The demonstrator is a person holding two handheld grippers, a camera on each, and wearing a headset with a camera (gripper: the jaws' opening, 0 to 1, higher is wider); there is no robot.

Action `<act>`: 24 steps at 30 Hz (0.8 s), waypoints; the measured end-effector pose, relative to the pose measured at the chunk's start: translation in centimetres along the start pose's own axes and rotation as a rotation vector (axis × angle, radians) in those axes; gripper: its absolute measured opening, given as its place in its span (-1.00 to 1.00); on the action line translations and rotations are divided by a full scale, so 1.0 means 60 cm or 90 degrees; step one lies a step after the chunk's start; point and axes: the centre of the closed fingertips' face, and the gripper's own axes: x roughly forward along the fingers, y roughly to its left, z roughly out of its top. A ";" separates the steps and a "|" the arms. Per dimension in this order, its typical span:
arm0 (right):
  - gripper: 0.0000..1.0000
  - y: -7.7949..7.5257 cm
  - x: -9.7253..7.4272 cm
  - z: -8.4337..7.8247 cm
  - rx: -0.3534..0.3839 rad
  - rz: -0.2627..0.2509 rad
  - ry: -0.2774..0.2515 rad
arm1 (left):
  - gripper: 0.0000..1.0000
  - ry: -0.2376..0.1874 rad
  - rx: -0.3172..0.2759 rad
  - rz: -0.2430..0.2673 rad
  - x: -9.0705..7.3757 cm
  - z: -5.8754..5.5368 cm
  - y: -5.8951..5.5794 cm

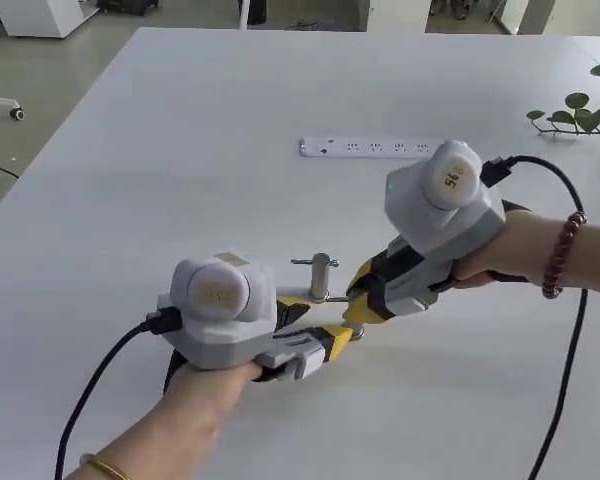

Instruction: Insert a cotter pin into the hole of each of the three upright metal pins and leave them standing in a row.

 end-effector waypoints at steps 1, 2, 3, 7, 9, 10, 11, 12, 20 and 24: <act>-0.77 0.001 0.000 0.000 0.000 0.000 -0.001 | -0.33 0.000 0.000 -0.001 -0.002 0.000 0.000; -0.78 0.001 0.001 0.001 0.000 0.000 -0.002 | -0.33 -0.003 0.001 -0.001 -0.004 0.001 0.000; -0.79 0.000 0.002 0.001 -0.001 -0.002 -0.002 | -0.33 -0.005 0.002 -0.001 -0.005 0.002 0.000; -0.81 0.000 0.003 0.002 -0.004 -0.006 -0.002 | -0.32 -0.004 0.004 0.000 -0.009 -0.001 0.003; -0.81 0.001 0.003 0.002 -0.006 -0.006 -0.003 | -0.32 -0.003 0.003 0.002 -0.012 -0.004 0.006; -0.81 0.001 0.003 0.002 -0.008 -0.006 -0.003 | -0.32 -0.002 0.003 0.003 -0.014 -0.006 0.007; -0.81 0.002 0.003 0.002 -0.008 -0.005 -0.003 | -0.32 -0.001 0.002 0.005 -0.016 -0.008 0.010; -0.82 0.001 0.003 0.003 -0.005 -0.005 -0.003 | -0.32 -0.001 0.002 0.006 -0.017 -0.009 0.010; -0.83 -0.003 0.005 0.001 -0.004 -0.005 -0.010 | -0.32 -0.003 -0.003 0.015 -0.029 -0.012 0.018; -0.83 -0.004 0.006 0.001 -0.007 -0.005 -0.010 | -0.33 -0.006 -0.005 0.022 -0.034 -0.012 0.024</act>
